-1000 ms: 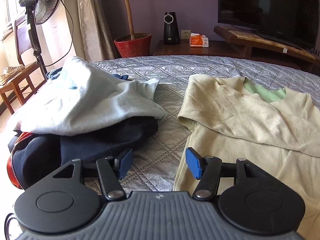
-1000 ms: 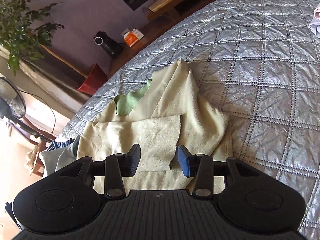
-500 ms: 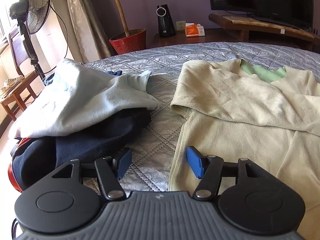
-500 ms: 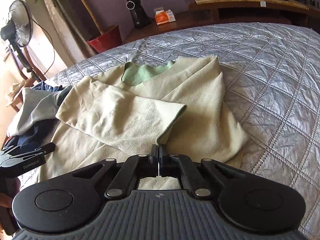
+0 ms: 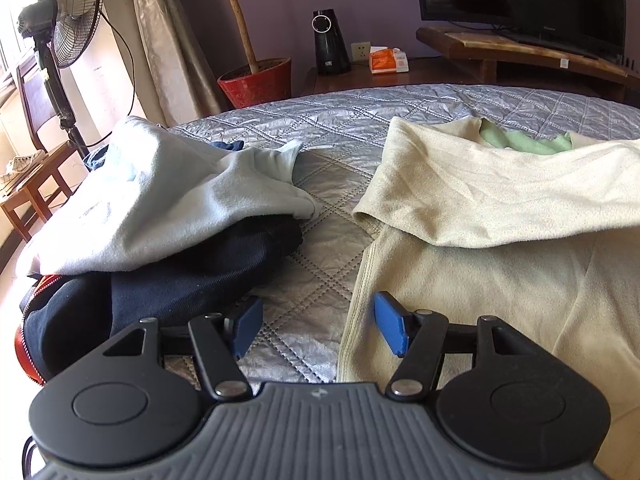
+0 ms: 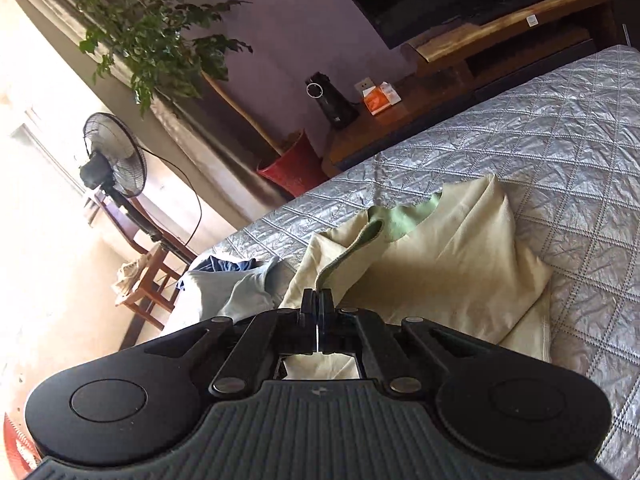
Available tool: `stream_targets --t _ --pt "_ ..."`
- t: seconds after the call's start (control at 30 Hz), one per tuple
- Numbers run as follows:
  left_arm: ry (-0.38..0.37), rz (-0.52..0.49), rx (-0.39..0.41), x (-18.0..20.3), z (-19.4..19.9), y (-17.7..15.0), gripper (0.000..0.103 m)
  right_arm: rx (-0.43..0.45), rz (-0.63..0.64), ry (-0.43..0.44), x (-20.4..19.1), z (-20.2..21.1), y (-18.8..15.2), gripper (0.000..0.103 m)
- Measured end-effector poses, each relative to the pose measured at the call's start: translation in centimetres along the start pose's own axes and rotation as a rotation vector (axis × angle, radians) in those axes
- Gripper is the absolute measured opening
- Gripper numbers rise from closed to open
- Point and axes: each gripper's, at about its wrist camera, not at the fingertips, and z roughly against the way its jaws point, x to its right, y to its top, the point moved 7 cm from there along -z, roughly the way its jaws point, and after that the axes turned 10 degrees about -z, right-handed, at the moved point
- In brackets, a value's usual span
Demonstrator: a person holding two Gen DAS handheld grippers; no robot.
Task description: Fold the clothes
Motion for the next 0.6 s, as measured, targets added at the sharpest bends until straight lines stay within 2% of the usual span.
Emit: stream_targets --t 0.13,0.27,0.33,0.4,0.5,0.6 --pt "-0.006 0.005 -0.002 -0.1 0.0 -0.1 0.060 -0.062 -0.097 -0.124 5.2 0.0 -4.8 0.000" --pt "-0.004 0.004 -0.002 -0.2 -0.1 0.0 0.060 -0.130 -0.136 -0.195 8.5 -0.7 -7.5 0.000" --pt "-0.005 0.008 -0.002 -0.3 -0.1 0.0 0.060 -0.179 -0.053 -0.199 7.9 -1.4 -8.0 0.002" --pt "-0.008 0.019 -0.003 -0.4 -0.1 0.0 0.060 -0.234 0.038 -0.238 7.6 -1.9 -8.8 0.017" --pt "-0.004 0.035 0.001 -0.7 0.0 0.2 0.059 -0.251 0.108 -0.273 7.2 -1.1 -9.3 0.019" --pt "0.000 0.064 0.018 -1.3 0.2 0.4 0.059 -0.223 0.154 -0.271 6.1 0.1 -8.9 0.019"
